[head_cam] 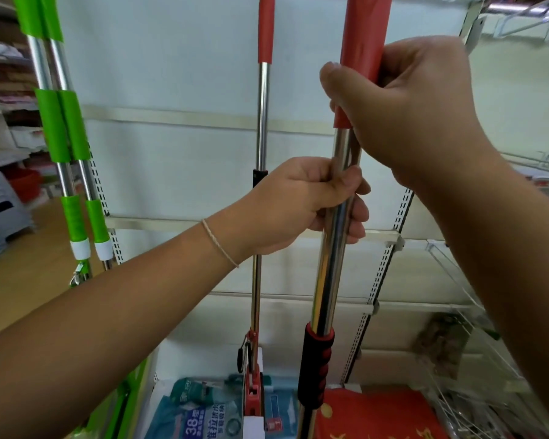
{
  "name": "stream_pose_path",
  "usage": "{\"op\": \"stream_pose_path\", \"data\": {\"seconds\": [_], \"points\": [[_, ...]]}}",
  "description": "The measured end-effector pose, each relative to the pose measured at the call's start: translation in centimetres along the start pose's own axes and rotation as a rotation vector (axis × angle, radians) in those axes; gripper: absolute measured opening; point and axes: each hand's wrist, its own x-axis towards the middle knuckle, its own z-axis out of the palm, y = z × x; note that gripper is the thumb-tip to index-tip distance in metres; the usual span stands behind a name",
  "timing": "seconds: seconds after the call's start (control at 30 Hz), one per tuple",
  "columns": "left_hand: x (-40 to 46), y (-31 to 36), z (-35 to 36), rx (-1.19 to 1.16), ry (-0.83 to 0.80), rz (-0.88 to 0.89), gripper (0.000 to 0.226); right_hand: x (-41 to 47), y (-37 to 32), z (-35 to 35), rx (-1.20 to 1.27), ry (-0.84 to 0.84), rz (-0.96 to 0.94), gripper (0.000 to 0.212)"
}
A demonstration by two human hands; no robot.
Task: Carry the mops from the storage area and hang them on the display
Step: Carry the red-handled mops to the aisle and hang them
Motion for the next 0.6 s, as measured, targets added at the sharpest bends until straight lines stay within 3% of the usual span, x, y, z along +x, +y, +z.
{"op": "stream_pose_path", "data": {"seconds": [0.6], "points": [[-4.1, 1.1, -8.8, 0.025, -0.007, -0.001, 0.023, 0.8, -5.0, 8.0, 0.016, 0.030, 0.057, 0.040]]}}
